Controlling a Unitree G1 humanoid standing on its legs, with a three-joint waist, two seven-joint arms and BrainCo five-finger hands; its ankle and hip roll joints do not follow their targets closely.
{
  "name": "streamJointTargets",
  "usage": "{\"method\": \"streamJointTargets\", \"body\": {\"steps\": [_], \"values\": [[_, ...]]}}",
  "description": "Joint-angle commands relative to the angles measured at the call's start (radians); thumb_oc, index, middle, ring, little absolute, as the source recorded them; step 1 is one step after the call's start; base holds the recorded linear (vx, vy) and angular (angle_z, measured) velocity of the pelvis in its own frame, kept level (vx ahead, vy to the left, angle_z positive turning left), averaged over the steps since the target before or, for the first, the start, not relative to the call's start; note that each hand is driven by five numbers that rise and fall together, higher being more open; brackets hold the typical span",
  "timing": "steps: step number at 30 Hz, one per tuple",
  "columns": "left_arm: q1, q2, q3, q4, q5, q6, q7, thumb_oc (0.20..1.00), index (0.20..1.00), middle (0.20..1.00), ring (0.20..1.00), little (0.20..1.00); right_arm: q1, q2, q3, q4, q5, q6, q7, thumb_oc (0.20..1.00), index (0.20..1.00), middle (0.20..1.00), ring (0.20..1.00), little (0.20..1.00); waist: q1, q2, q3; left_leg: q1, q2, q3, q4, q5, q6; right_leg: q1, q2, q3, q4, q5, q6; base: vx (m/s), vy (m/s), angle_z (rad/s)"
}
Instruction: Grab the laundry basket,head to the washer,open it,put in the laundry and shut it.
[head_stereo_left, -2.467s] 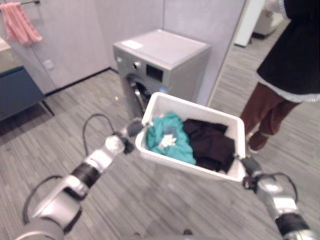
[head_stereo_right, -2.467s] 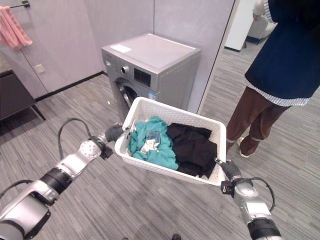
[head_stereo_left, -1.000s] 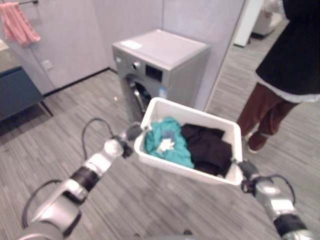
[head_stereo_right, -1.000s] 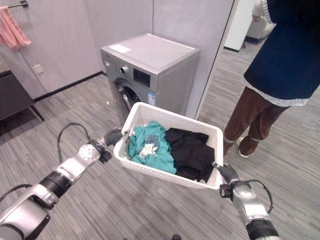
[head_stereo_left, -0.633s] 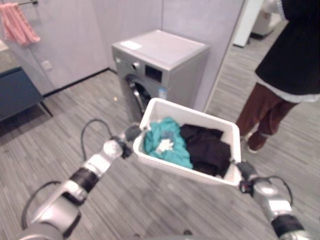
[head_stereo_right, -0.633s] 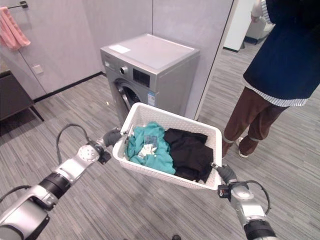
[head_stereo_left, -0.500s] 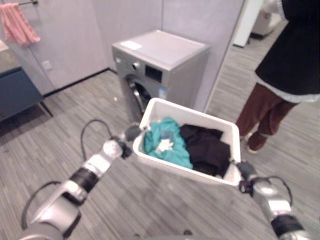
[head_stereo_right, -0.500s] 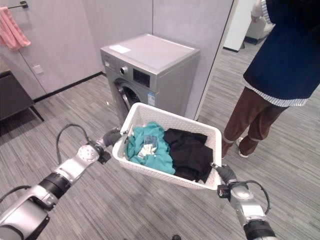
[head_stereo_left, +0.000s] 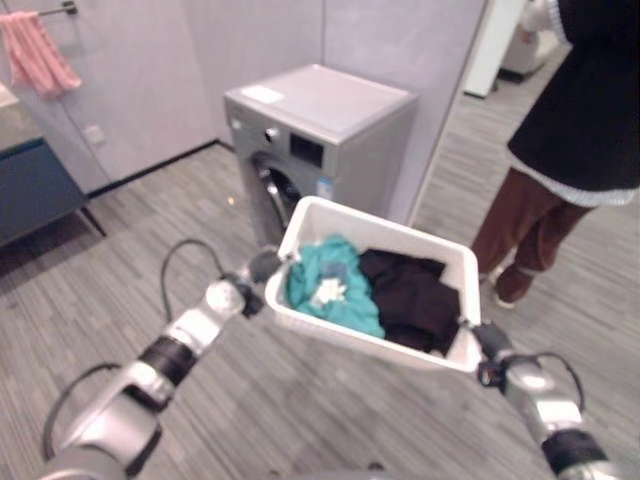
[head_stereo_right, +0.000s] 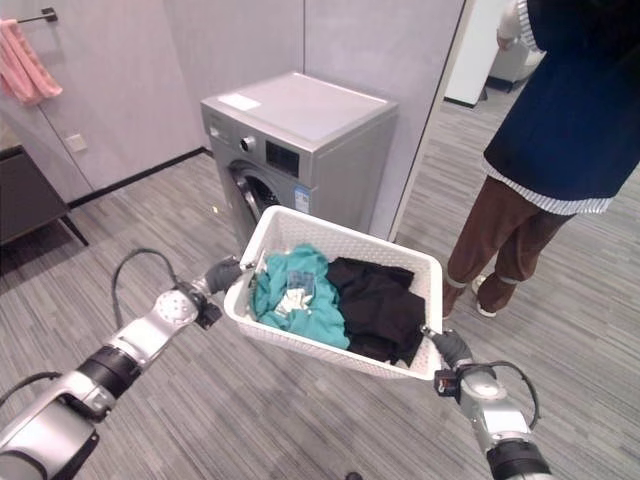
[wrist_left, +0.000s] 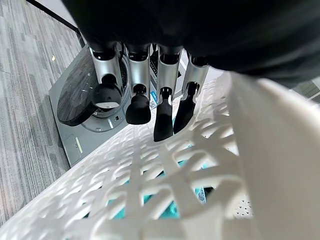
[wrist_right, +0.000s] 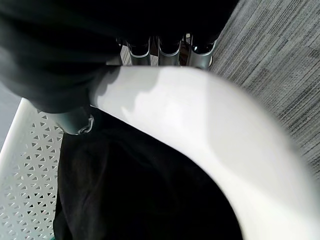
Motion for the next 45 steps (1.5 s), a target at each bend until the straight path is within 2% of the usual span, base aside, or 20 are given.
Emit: {"method": "streamJointTargets", "body": {"steps": [1, 20, 21, 33, 45], "values": [[-0.083, -0.011, 0.103, 0.02, -0.084, -0.094, 0.016, 0.2, 0.2, 0.2, 0.2, 0.2, -0.037, -0.024, -0.049, -0.052, 0.073, -0.1, 0.022, 0.2, 0.2, 0.2, 0.2, 0.2, 0.003, -0.003, -0.051, -0.039, -0.042, 0.016, 0.029, -0.058, 0.088, -0.003, -0.023, 0.022, 0.076, -0.099, 0.062, 0.0, 0.0, 0.0], [-0.073, -0.014, 0.105, 0.03, -0.078, -0.095, 0.019, 0.2, 0.2, 0.2, 0.2, 0.2, -0.022, -0.01, -0.068, -0.035, 0.133, -0.112, 0.022, 0.2, 0.2, 0.2, 0.2, 0.2, 0.0, -0.004, -0.052, -0.031, -0.04, 0.018, 0.027, -0.06, 0.088, -0.002, -0.025, 0.021, 0.075, -0.099, 0.062, 0.0, 0.0, 0.0], [0.542, -0.162, 0.66, -0.126, -0.267, -0.17, 0.218, 0.2, 0.2, 0.2, 0.2, 0.2, 0.136, 0.16, -0.169, -0.113, 0.062, -0.19, -0.085, 0.2, 0.2, 0.2, 0.2, 0.2, -0.068, 0.02, 0.099, -0.258, -0.04, 0.039, 0.018, -0.001, 0.071, -0.202, -0.002, 0.164, 0.096, -0.099, 0.015, 0.01, -0.001, -0.05], [0.563, -0.163, 0.662, -0.115, -0.254, -0.159, 0.206, 0.2, 0.2, 0.2, 0.2, 0.2, 0.151, 0.162, -0.168, -0.117, 0.049, -0.19, -0.085, 0.2, 0.2, 0.2, 0.2, 0.2, -0.062, 0.023, 0.084, -0.222, -0.034, 0.04, 0.006, -0.006, 0.067, -0.162, -0.003, 0.148, 0.084, -0.108, 0.016, 0.03, -0.012, -0.04], [0.581, -0.158, 0.715, -0.138, -0.243, -0.161, 0.235, 0.2, 0.2, 0.2, 0.2, 0.2, 0.2, 0.168, -0.173, -0.337, -0.007, -0.201, -0.082, 0.2, 0.2, 0.2, 0.2, 0.2, -0.065, 0.022, 0.071, -0.202, -0.024, 0.04, -0.001, -0.012, 0.062, -0.144, 0.005, 0.147, 0.076, -0.118, 0.013, 0.01, -0.007, -0.01]]}}
